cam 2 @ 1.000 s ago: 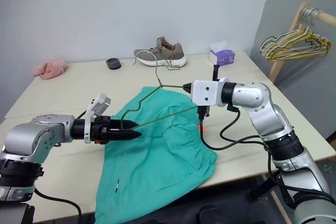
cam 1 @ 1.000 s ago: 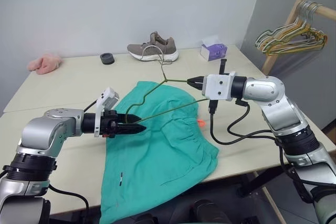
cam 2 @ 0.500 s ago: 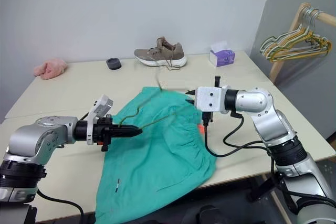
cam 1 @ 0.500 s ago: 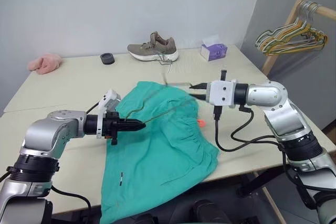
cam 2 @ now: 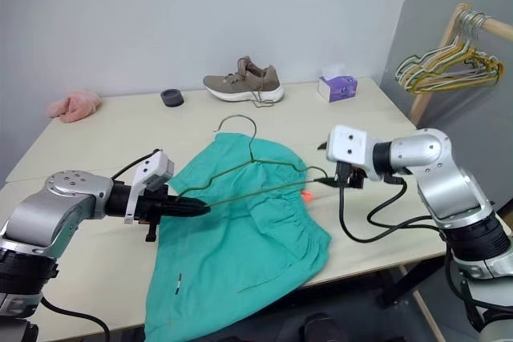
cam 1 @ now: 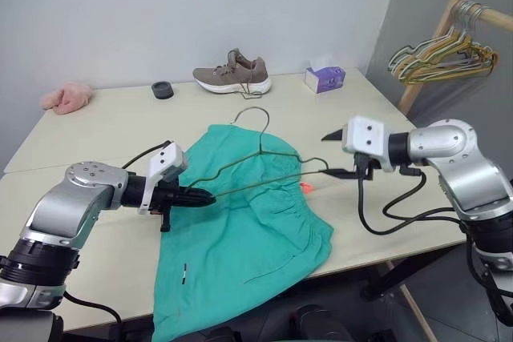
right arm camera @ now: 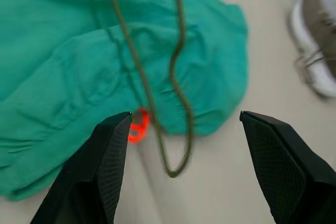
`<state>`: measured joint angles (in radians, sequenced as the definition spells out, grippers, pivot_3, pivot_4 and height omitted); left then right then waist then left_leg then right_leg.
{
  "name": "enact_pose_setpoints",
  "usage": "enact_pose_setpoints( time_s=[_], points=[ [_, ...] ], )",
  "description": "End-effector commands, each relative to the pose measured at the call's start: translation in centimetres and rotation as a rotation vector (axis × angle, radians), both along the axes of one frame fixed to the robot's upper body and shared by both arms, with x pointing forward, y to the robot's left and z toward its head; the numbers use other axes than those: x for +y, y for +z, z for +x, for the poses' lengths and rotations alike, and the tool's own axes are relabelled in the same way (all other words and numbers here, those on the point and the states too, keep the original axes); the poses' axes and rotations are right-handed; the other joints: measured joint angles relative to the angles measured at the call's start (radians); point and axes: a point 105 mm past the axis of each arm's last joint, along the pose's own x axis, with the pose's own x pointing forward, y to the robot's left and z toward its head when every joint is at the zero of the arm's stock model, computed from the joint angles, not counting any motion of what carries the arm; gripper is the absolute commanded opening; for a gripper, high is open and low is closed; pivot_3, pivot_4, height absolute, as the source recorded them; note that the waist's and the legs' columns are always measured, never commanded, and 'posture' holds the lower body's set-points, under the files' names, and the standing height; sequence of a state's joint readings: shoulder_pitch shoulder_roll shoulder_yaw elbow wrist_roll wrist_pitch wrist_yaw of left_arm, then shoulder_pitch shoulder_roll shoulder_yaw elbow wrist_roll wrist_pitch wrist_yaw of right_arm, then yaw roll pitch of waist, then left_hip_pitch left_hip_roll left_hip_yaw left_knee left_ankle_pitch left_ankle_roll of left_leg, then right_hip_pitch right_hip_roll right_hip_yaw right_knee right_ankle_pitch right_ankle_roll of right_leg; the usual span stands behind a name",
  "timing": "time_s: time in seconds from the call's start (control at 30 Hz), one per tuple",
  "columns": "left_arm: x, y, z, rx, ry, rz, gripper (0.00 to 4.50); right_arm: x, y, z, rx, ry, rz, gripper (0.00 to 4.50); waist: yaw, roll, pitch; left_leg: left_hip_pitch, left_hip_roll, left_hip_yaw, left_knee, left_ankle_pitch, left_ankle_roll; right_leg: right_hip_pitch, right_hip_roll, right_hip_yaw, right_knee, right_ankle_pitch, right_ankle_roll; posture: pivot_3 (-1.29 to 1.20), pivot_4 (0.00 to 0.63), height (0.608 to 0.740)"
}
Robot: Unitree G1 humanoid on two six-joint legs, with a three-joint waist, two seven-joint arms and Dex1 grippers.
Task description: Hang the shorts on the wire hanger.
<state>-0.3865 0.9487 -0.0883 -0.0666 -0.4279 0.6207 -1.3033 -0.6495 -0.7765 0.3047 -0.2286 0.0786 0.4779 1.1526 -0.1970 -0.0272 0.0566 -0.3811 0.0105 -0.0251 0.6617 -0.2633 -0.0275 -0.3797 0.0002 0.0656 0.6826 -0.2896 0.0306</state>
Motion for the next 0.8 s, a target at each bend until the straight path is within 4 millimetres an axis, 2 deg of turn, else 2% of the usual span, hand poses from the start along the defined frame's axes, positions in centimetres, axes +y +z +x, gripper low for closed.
enact_pose_setpoints(
  time_s=[0.03, 0.13, 0.23, 0.4, 0.63, 0.8],
  points=[
    [-1.0, 1.5, -0.3, -0.075, -0.078, 0.022, 0.0, 0.7, -0.8, -0.5, 0.059, 0.041, -0.048, 3.5, 0.001, 0.0, 0.0, 0.0, 0.0, 0.0, 0.0, 0.0, 0.0, 0.0, 0.0, 0.0, 0.0, 0.0, 0.0, -0.18, 0.0, 0.74],
    [-1.2, 1.5, -0.6, -0.081, -0.096, 0.026, 0.0, 1.0, -2.1, -1.0, 0.134, 0.062, -0.07, 2.85, 0.001, 0.0, 0.0, 0.0, 0.0, 0.0, 0.0, 0.0, 0.0, 0.0, 0.0, 0.0, 0.0, 0.0, 0.0, -0.18, 0.0, 0.74],
    [-1.2, 1.5, -0.8, -0.086, -0.104, 0.033, 0.0, 1.0, -3.0, -1.3, 0.184, 0.067, -0.091, 1.88, 0.002, 0.0, 0.0, 0.0, 0.0, 0.0, 0.0, 0.0, 0.0, 0.0, 0.0, 0.0, 0.0, 0.0, 0.0, -0.17, 0.0, 0.74],
    [-1.0, 1.2, -0.8, -0.095, -0.101, 0.035, 0.0, 1.1, -3.4, -1.6, 0.229, 0.058, -0.077, 0.12, 0.002, 0.0, 0.0, 0.0, 0.0, 0.0, 0.0, 0.0, 0.0, 0.0, 0.0, 0.0, 0.0, 0.0, 0.0, -0.17, 0.0, 0.74],
    [-1.5, 1.9, 0.2, -0.102, -0.031, -0.108, 0.0, 0.6, -3.4, -2.2, 0.267, 0.034, -0.056, 0.06, 0.003, 0.0, 0.0, 0.0, 0.0, -0.001, 0.0, 0.0, 0.0, 0.0, 0.0, -0.001, 0.0, 0.0, 0.0, -0.17, 0.0, 0.74],
    [-0.7, 2.6, 1.8, -0.136, 0.072, -0.171, 1.32, -0.3, -3.3, -2.8, 0.3, -0.011, -0.018, 0.0, 0.003, -0.001, 0.0, 0.0, 0.0, -0.001, 0.001, 0.0, 0.0, 0.0, 0.0, -0.001, 0.0, 0.0, 0.001, -0.19, 0.0, 0.74]
  ],
)
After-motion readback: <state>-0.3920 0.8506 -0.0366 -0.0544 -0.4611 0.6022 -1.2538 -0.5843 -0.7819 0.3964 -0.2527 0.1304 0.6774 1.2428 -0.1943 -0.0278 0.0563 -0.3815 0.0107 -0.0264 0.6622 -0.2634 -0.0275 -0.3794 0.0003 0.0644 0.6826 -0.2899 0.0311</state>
